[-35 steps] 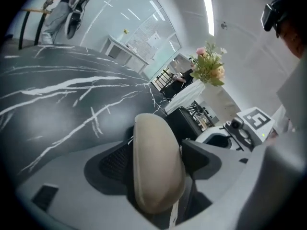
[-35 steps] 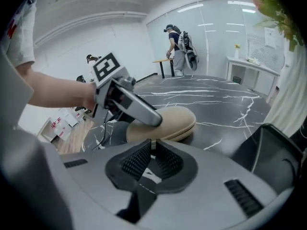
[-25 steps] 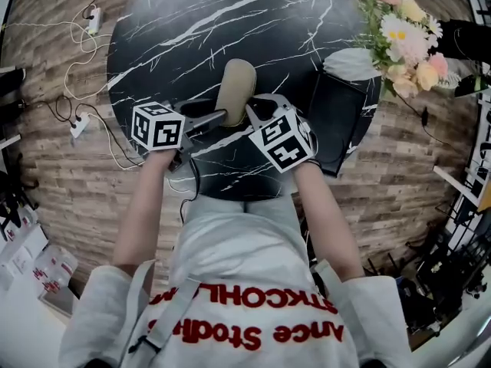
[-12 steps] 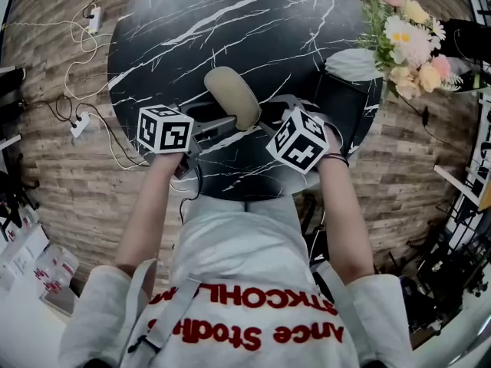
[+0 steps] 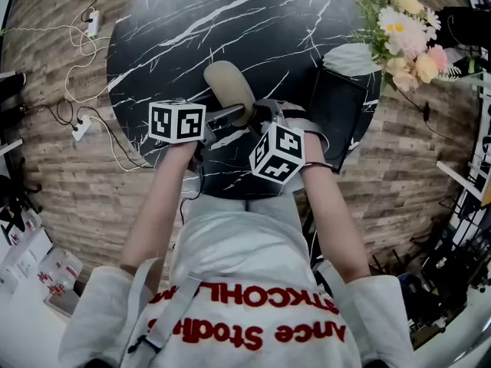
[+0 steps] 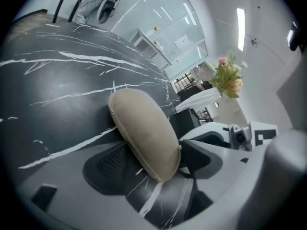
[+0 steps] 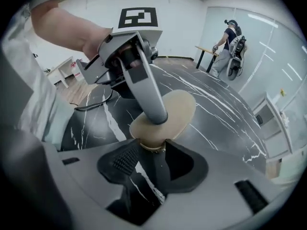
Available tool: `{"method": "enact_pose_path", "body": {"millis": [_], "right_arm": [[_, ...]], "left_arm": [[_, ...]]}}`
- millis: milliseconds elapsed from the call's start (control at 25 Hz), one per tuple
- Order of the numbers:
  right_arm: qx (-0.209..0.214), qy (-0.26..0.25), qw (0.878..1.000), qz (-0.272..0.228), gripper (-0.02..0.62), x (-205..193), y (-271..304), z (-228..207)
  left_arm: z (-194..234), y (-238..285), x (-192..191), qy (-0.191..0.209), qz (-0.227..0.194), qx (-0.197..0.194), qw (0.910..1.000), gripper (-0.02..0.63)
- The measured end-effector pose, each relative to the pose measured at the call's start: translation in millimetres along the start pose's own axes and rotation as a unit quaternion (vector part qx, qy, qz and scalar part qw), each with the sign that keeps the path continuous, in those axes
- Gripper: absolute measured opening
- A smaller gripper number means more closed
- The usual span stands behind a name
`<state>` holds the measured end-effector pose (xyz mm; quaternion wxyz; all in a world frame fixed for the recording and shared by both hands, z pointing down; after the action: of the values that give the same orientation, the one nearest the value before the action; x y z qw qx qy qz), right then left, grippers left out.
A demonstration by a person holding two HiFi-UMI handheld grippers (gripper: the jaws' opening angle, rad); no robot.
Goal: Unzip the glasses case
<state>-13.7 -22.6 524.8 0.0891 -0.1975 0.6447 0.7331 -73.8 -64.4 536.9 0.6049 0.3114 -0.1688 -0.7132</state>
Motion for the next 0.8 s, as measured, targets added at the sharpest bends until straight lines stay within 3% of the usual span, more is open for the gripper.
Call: {"method": "enact_pose_path", "body": {"millis": [120, 440, 800], "right_arm": [[-0.004, 0.019, 1.000, 0.007, 0.167, -5.4, 3.7, 1.4], [-0.017, 0.036, 0.999, -0.015, 0.165, -7.6, 8.7, 1.8], [-0.044, 0.068, 0.997, -0.015, 0.075, -11.4, 8.2, 8.1]], "left_arm": [[3.4, 6.3, 1.2, -0.005, 0.000, 0.015, 0.9999, 0.351], [6.5, 2.4, 2.2, -0.031, -0.018, -0.028, 0.9990, 0.327], [8.0, 2.1, 1.3, -0.046, -0.035, -0.035, 0.9977, 0.314]]}}
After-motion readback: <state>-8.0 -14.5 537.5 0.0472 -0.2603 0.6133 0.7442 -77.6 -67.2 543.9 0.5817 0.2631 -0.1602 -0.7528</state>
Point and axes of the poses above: the fingertips, and each gripper's own axes: y forward along the fingers, z to its left, x out of its top, the point moved 2 cm from there along -y, backward along the fingers, and after that the axes turned 6 degrees about -y, right-handed, at the moved point
